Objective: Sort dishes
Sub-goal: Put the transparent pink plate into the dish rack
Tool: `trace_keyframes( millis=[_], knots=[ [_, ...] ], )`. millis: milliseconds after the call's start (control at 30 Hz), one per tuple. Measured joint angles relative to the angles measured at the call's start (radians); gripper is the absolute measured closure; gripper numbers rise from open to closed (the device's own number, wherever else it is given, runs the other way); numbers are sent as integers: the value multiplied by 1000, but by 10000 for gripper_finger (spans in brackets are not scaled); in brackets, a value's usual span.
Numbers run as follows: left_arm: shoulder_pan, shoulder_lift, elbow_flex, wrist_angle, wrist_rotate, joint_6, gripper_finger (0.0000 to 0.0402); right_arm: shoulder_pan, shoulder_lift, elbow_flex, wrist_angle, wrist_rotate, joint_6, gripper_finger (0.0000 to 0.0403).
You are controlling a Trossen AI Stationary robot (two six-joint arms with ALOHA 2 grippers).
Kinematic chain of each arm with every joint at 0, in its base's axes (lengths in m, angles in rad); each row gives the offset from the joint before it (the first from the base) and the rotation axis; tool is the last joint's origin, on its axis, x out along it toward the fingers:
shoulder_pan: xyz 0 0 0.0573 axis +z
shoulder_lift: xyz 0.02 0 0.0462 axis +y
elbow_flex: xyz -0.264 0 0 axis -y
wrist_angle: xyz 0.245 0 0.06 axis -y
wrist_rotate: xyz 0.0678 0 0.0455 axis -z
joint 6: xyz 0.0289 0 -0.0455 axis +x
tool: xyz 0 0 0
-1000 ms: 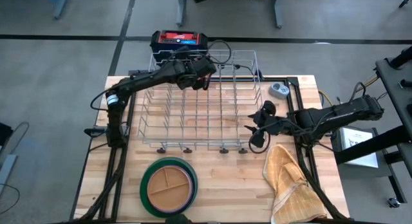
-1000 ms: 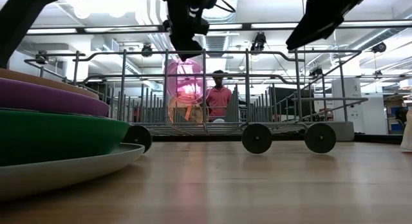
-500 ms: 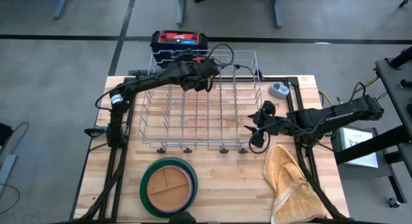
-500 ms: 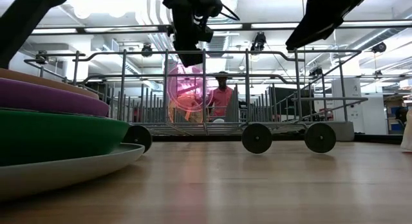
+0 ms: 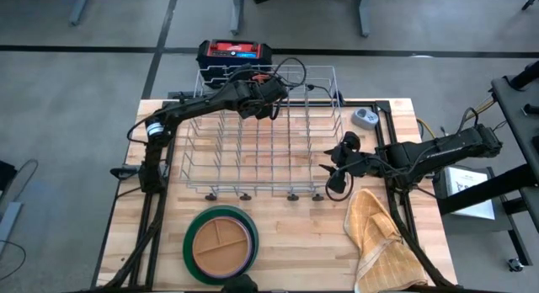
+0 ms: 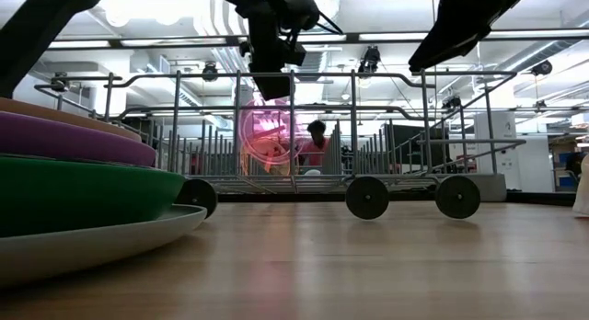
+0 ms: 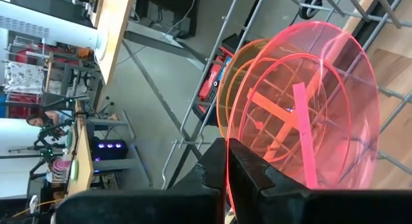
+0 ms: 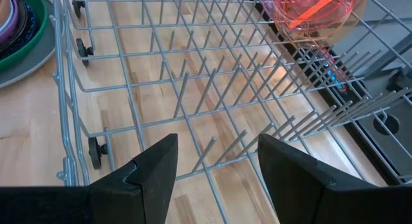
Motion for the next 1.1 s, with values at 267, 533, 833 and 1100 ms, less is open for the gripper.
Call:
trace_keyframes(
  millis=[267,533,833,1100],
  knots=[
    [3,0,0,1,1,0,401,0,0,-1,0,0,-1,193],
    [5,0,-25,7,2,-4,401,0,0,-6,0,0,-4,196],
    [5,0,-83,24,3,-4,401,0,0,-6,0,0,-5,193],
    [5,0,-86,28,3,-8,401,0,0,-6,0,0,-5,195]
  ],
)
